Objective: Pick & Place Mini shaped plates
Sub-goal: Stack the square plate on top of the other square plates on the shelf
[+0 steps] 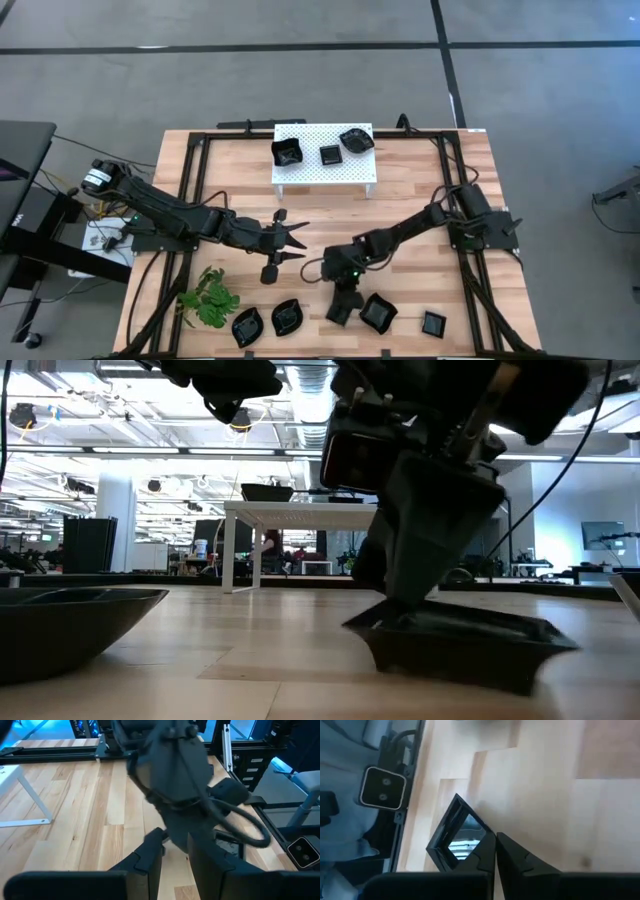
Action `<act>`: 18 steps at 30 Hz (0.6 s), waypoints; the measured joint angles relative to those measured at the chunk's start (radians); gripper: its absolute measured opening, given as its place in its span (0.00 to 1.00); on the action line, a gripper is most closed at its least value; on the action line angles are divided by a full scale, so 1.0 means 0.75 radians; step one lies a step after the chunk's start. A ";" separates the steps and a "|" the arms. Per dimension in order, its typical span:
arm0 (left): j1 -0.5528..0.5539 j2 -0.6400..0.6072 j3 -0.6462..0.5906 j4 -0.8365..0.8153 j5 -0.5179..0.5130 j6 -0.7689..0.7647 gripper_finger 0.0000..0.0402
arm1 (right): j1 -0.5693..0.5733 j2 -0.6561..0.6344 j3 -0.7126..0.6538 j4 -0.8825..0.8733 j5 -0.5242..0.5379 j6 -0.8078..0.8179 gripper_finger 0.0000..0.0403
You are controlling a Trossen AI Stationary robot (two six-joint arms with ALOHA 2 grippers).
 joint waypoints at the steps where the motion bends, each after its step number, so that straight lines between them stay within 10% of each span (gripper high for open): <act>1: 0.000 0.000 0.000 0.000 0.000 0.000 0.24 | -0.012 -0.011 -0.001 -0.020 -0.001 -0.015 0.01; 11: 0.000 0.000 -0.001 0.005 -0.001 0.001 0.24 | -0.144 -0.367 -0.001 -0.442 0.202 -0.364 0.00; 18: 0.000 0.000 -0.001 0.005 -0.023 0.001 0.24 | -0.323 -0.704 -0.001 -0.565 0.634 -0.535 0.02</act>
